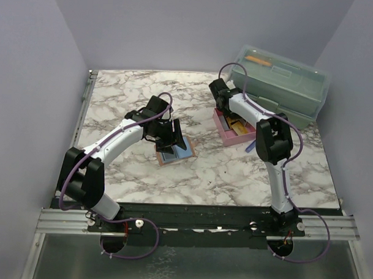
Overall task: Put the credit cards into the card holder
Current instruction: Pick up the credit card from the storage box.
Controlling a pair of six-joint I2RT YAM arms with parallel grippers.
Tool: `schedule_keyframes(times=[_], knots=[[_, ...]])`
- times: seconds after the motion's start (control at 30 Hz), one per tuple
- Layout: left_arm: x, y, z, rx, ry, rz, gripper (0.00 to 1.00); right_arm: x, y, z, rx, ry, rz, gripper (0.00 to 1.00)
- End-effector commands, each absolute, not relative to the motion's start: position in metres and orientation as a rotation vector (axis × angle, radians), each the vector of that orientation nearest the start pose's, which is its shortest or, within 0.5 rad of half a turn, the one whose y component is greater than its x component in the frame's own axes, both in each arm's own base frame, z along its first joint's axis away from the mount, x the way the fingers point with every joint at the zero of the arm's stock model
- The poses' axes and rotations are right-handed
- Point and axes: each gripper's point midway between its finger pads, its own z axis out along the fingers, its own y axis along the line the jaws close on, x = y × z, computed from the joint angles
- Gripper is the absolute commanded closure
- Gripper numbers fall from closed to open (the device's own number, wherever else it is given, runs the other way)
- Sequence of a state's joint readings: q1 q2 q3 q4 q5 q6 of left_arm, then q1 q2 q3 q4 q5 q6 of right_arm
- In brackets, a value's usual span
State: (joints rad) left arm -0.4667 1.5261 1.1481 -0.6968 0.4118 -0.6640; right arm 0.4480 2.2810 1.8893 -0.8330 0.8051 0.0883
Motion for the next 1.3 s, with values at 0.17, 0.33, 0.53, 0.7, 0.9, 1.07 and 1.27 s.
schedule_keyframes(times=[0.17, 0.33, 0.53, 0.7, 0.9, 1.07, 1.27], knots=[[0.261, -0.238, 0.138, -0.109, 2.785, -0.911, 0.36, 0.478, 0.082, 0.112, -0.203, 2.369, -0.948, 0.67], [0.261, -0.239, 0.138, -0.110, 2.784, -0.912, 0.36, 0.477, 0.082, 0.117, -0.202, 2.363, -0.936, 0.70], [0.261, -0.239, 0.138, -0.114, 2.784, -0.916, 0.36, 0.477, 0.085, 0.114, -0.217, 2.381, -0.905, 0.85], [0.261, -0.239, 0.138, -0.118, 2.783, -0.917, 0.36, 0.476, 0.088, 0.111, -0.224, 2.395, -0.883, 0.95], [0.260, -0.239, 0.137, -0.123, 2.786, -0.920, 0.36, 0.474, 0.095, 0.111, -0.223, 2.427, -0.835, 1.00], [0.261, -0.239, 0.136, -0.132, 2.790, -0.925, 0.36, 0.467, 0.101, 0.111, -0.214, 2.479, -0.804, 1.00], [0.260, -0.239, 0.134, -0.149, 2.795, -0.935, 0.36, 0.451, 0.109, 0.109, -0.151, 2.585, -0.736, 1.00]])
